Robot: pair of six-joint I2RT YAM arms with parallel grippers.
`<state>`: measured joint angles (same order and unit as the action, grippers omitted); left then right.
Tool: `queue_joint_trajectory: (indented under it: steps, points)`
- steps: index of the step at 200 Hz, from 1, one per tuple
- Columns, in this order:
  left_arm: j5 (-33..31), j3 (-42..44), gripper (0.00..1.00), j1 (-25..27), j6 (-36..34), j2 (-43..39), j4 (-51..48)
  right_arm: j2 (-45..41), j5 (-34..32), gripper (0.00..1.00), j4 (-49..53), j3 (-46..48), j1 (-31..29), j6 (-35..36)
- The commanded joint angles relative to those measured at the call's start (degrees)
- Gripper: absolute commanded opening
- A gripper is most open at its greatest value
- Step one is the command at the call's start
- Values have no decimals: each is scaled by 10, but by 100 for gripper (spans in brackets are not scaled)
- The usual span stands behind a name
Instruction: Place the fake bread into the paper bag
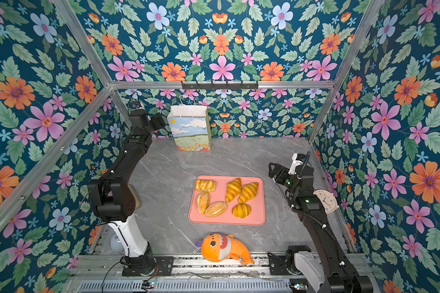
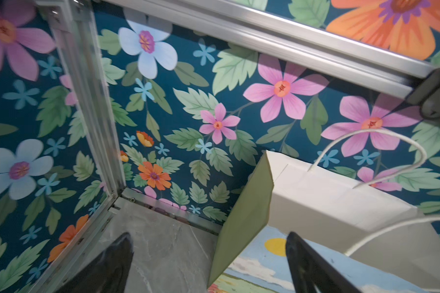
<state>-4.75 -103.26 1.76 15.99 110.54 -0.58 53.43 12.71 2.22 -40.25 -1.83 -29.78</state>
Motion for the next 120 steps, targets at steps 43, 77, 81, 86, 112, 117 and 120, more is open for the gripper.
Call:
queue_joint_trajectory:
  steps: [43, 77, 81, 86, 112, 117, 120]
  points:
    - [110, -219, 79, -10, -5, 127, -119, 7, 20, 99, 40, -26, 0, 6]
    - [133, -289, 71, -14, -9, 169, -148, 19, 21, 99, 56, -40, -1, 8]
    - [137, -292, 70, -14, -10, 172, -148, 19, 21, 99, 56, -40, -1, 9]
    - [142, -294, 70, -14, -12, 175, -147, 19, 20, 99, 55, -39, 0, 9]
    - [155, -316, 69, -14, -19, 193, -156, 22, 15, 99, 58, -39, -1, 9]
    - [155, -320, 69, -14, -20, 197, -158, 23, 14, 99, 58, -39, 0, 8]
    - [155, -323, 69, -14, -21, 199, -160, 23, 14, 99, 58, -39, 0, 9]
